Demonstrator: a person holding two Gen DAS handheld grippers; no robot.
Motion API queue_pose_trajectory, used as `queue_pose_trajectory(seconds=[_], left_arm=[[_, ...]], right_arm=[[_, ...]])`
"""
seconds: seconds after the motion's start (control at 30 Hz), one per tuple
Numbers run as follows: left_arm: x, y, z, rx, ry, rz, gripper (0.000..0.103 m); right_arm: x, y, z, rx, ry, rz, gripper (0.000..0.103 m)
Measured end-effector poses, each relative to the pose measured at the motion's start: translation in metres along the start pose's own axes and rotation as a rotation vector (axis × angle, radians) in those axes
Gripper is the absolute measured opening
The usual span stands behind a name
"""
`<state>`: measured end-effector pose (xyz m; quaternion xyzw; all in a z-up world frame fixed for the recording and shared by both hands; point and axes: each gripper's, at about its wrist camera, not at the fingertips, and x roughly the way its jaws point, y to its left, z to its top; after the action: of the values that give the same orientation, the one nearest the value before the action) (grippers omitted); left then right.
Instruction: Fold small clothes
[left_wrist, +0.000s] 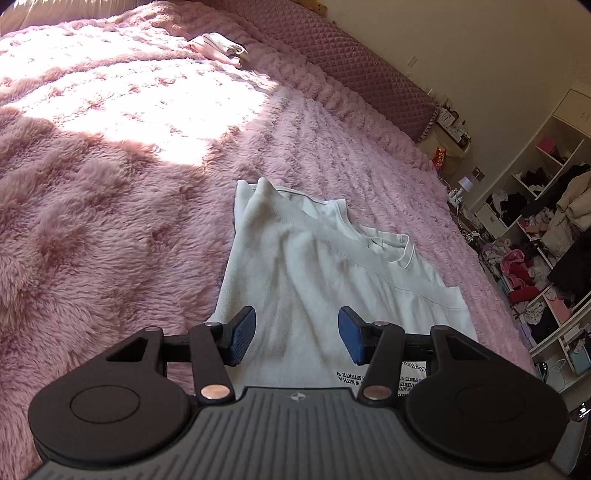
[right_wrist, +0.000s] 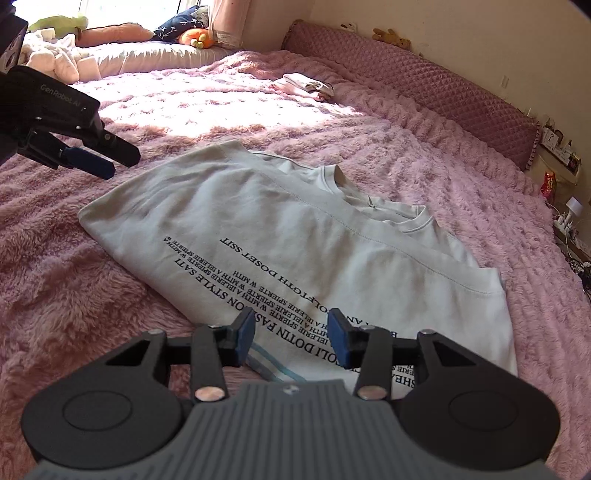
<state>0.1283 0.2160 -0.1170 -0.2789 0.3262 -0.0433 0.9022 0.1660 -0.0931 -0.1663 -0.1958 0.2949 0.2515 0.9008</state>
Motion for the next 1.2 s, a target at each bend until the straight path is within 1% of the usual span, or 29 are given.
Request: queue_pose_trajectory(seconds=[0.07, 0.13, 0.2, 0.27, 0.3, 0.37, 0.47, 0.53, 0.63, 0.77, 0.87, 0.93, 1.07, 1.2], left_arm=[[0.0, 0.009, 0.014, -0.023, -0.037, 0.003, 0.06], [0.005, 0.018, 0.029, -0.057, -0.055, -0.003, 0.06], [0.014, 0.026, 0.04, -0.091, -0.047, -0.022, 0.06], [0.027, 0.032, 0.05, -0.107, -0.021, -0.028, 0.06], [0.033, 0.033, 0.053, -0.101, -0.009, -0.014, 0.06], [0.047, 0.031, 0.058, -0.048, 0.019, 0.036, 0.06], [0.063, 0.033, 0.061, -0.011, 0.061, 0.058, 0.06], [0.072, 0.037, 0.063, -0.007, 0.079, 0.069, 0.06], [0.082, 0.045, 0.064, -0.035, 0.097, 0.061, 0.06], [0.093, 0.054, 0.068, -0.077, 0.12, 0.04, 0.06], [0.102, 0.059, 0.072, -0.097, 0.128, 0.04, 0.06], [0.111, 0.063, 0.076, -0.117, 0.137, 0.024, 0.06], [0.133, 0.067, 0.085, -0.153, 0.147, -0.007, 0.06], [0.161, 0.071, 0.097, -0.181, 0.175, -0.043, 0.06]], right_arm=[[-0.005, 0.02, 0.008, -0.036, -0.044, 0.026, 0.044], [-0.005, 0.047, 0.021, -0.067, -0.067, 0.085, 0.044], [0.001, 0.072, 0.03, -0.104, -0.09, 0.11, 0.044], [0.009, 0.092, 0.036, -0.151, -0.099, 0.119, 0.042], [0.016, 0.106, 0.039, -0.171, -0.093, 0.132, 0.041], [0.024, 0.12, 0.042, -0.187, -0.082, 0.152, 0.041], [0.038, 0.141, 0.044, -0.237, -0.071, 0.15, 0.041], [0.046, 0.152, 0.044, -0.277, -0.072, 0.141, 0.041], [0.053, 0.164, 0.042, -0.333, -0.072, 0.122, 0.041], [0.062, 0.182, 0.037, -0.448, -0.104, 0.057, 0.041], [0.065, 0.191, 0.036, -0.497, -0.132, 0.034, 0.041], [0.069, 0.199, 0.038, -0.527, -0.151, 0.013, 0.041], [0.077, 0.207, 0.043, -0.551, -0.182, -0.024, 0.041], [0.086, 0.209, 0.05, -0.517, -0.177, -0.054, 0.041]])
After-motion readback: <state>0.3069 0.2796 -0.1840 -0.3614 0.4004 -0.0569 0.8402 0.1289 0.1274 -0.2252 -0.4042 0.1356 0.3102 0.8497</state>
